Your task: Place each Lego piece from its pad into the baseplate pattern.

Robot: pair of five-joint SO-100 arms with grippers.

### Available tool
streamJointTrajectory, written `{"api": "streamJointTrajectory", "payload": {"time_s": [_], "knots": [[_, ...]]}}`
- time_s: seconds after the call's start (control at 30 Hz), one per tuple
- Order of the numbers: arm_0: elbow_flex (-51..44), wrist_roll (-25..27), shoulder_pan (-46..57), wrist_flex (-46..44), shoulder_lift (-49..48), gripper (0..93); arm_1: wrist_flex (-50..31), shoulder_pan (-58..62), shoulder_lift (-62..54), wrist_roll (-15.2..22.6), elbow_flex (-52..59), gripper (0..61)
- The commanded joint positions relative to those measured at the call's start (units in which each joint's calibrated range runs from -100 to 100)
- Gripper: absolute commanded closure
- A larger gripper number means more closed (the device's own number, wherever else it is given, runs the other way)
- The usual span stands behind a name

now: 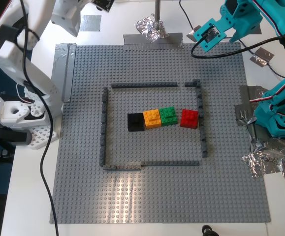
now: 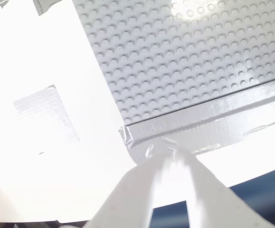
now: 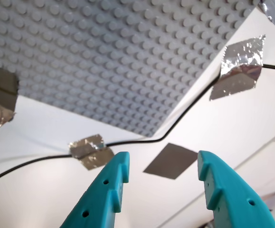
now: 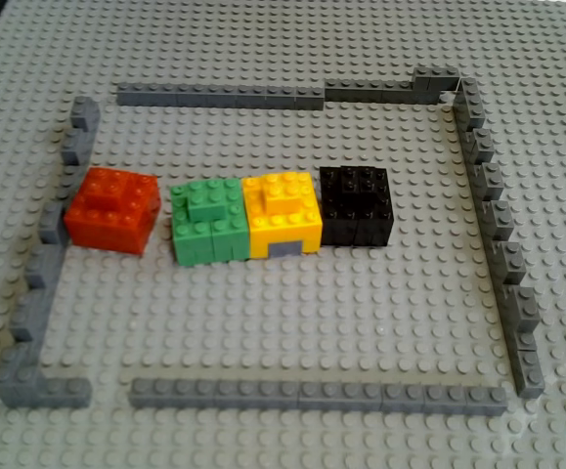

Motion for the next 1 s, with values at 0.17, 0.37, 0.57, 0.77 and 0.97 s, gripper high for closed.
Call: {"api": "streamJointTrajectory", "payload": {"time_s": [0.17,0.37,0.57,0.77,0.97], "knots": [[-4.1,0.0,6.6,-0.3,-2.1,76.5,1.9,0.4,2.1,0.2,-9.2,61.2],[-4.5,0.0,10.8,-0.3,-2.1,76.5,1.1,0.6,2.1,0.3,-9.1,61.2],[-4.5,0.0,14.2,-0.3,-2.1,76.5,1.5,0.2,2.9,0.3,-9.0,61.2],[-4.5,0.3,16.8,-0.3,-2.1,76.5,1.2,1.0,3.1,0.7,-9.0,61.2],[-4.5,0.3,17.7,-0.3,-2.1,76.5,1.5,0.8,3.1,0.8,-9.1,61.2]]}}
